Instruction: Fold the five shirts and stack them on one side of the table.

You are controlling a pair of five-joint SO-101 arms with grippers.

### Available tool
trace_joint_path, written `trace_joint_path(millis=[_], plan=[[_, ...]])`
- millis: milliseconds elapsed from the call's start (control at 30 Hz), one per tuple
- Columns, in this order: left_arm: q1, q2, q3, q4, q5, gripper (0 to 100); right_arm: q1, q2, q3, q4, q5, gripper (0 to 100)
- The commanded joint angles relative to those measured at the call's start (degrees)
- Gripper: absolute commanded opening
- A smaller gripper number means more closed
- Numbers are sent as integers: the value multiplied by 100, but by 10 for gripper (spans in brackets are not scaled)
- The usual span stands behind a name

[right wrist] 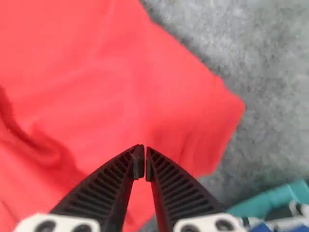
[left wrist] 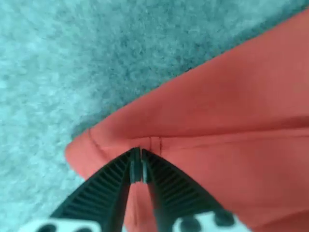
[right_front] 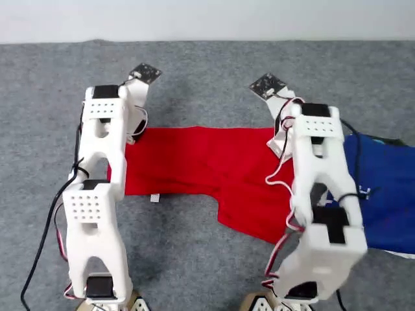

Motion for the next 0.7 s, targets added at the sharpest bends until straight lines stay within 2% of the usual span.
trace_joint_path(millis=[0, 367, 533, 667], plan=[[26, 53, -224, -220, 62, 5, -22, 532, -809, -66, -35, 9], [35, 484, -971, -712, 62, 5, -22, 2299, -2971, -57, -44, 9], [26, 624, -1578, -668, 62, 5, -22, 2448, -3569, -57, -44, 9], [141, 624, -2220, -114, 62, 5, -48, 2211, -3648, 119, -44, 9]])
